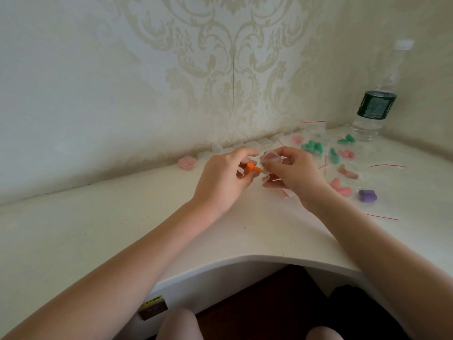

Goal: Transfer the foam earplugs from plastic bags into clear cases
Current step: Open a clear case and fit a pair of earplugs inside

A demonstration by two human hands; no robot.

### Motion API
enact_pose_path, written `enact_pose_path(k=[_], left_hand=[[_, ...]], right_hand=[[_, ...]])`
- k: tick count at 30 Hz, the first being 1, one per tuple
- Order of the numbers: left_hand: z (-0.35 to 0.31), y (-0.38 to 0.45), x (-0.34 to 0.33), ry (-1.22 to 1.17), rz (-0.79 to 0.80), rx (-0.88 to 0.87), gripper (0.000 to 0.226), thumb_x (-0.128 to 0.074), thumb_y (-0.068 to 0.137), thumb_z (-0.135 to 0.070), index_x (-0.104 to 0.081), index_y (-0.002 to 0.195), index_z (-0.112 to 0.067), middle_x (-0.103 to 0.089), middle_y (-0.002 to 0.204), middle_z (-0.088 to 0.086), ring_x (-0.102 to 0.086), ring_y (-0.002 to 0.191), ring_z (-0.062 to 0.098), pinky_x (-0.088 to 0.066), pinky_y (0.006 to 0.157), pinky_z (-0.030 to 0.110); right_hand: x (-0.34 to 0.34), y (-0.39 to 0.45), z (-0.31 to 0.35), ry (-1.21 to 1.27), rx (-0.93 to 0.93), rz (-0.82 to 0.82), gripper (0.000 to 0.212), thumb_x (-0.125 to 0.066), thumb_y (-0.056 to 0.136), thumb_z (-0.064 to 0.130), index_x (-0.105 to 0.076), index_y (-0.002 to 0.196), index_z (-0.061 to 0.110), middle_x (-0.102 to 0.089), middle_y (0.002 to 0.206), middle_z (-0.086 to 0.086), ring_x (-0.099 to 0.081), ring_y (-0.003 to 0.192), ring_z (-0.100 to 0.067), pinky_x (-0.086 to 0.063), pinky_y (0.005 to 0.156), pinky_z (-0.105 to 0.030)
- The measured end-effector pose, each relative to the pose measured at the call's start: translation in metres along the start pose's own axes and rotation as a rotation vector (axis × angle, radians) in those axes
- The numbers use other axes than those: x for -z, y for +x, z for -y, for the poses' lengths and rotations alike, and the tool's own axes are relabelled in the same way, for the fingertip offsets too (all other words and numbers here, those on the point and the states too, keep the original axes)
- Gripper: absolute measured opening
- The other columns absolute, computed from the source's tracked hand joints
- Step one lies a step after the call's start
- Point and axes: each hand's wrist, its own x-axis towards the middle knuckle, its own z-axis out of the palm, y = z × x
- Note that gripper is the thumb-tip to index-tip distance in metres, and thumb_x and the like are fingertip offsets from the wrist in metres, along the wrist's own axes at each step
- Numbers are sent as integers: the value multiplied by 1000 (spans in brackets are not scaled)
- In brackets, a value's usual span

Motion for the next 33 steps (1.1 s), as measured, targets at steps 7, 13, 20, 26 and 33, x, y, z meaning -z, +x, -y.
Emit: enact_pose_path(k=[7, 13, 20, 26, 33], left_hand=[[0, -4, -9, 87, 64, -11, 35, -70, 82, -10, -61, 116, -12, -73, 97, 2, -51, 75, 13, -48, 76, 36], [3, -4, -8, 83, -13, 51, 33, -73, 80, -13, -52, 105, -10, -70, 83, -2, -53, 64, 12, -46, 67, 29], [5, -2, -5, 8, -3, 104, 28, -75, 79, -13, -52, 94, -12, -72, 79, -3, -56, 59, 9, -50, 64, 29], [5, -3, -8, 84, -26, 53, 18, -73, 78, -8, -57, 86, -9, -63, 73, -1, -60, 64, 18, -51, 61, 38], [6, -1, -7, 169, -45, 32, 13, -72, 75, -8, -61, 82, -10, -61, 75, 0, -56, 69, 19, -48, 65, 37]], right_hand=[[-1, -2, 0, -28, 8, -23, 16, -65, 87, 8, -63, 100, 0, -69, 86, -22, -67, 58, -16, -58, 73, -51], [-2, -4, 3, 146, -95, 26, 15, -65, 87, 7, -63, 100, -1, -63, 77, -13, -65, 58, -14, -58, 60, -25], [-2, -3, 2, 374, -301, 214, 5, -64, 87, 3, -64, 90, -1, -64, 85, -10, -62, 73, -13, -56, 62, -18], [-3, -4, 4, 211, -309, 269, 3, -62, 89, 5, -65, 88, 6, -68, 75, -2, -66, 64, -5, -52, 54, -13], [-6, -4, 3, 208, -249, 244, 35, -53, 86, -5, -60, 112, 17, -69, 73, -6, -65, 62, -13, -55, 58, -21]])
